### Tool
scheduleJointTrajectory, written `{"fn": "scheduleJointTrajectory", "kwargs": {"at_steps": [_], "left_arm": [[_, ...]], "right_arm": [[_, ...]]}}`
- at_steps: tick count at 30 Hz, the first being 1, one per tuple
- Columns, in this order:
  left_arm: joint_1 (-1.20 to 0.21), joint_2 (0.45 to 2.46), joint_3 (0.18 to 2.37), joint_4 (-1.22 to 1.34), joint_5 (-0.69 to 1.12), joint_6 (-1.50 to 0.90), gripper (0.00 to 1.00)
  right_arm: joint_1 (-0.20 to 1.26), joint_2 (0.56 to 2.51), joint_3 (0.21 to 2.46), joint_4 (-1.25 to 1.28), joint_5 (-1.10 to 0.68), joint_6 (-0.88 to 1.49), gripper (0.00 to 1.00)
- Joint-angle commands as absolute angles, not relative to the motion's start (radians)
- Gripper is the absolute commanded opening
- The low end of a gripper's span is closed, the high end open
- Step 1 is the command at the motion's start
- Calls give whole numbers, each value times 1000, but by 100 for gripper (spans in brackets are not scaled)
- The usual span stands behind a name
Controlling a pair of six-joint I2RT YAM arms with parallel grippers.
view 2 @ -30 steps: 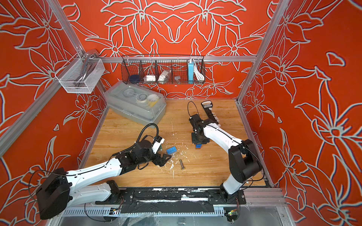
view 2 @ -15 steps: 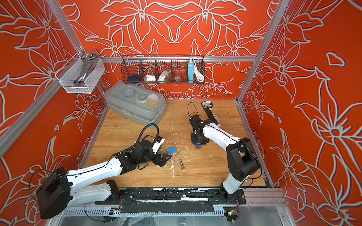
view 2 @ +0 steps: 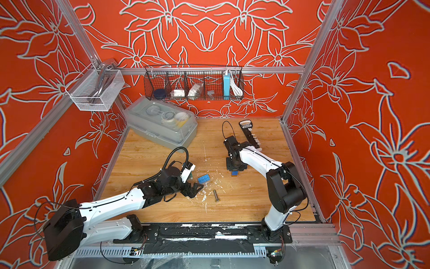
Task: Assemble a spoon with lego
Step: Assemble the lego brick with the lego brick.
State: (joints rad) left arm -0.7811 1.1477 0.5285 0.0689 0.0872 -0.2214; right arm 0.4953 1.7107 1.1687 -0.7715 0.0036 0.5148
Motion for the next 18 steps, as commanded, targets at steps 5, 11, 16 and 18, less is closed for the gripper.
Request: {"fn": "scheduleJointTrajectory", "kwargs": {"at_steps": [5, 11, 16, 18], "left_arm": [[-789, 1143, 533, 61, 71, -206, 98], [-788, 1118, 520, 51, 59, -204, 98], [-787, 1111, 518, 49, 52, -204, 98], [-789, 1108, 518, 47, 50, -205, 99]], "right_arm": [[521, 1845, 1092, -727, -96, 553, 24], [562, 1855, 1134, -768, -68, 557, 27], [586, 1832, 1175, -806, -68, 566, 35], [590, 1823, 1193, -823, -64, 567, 39]]}}
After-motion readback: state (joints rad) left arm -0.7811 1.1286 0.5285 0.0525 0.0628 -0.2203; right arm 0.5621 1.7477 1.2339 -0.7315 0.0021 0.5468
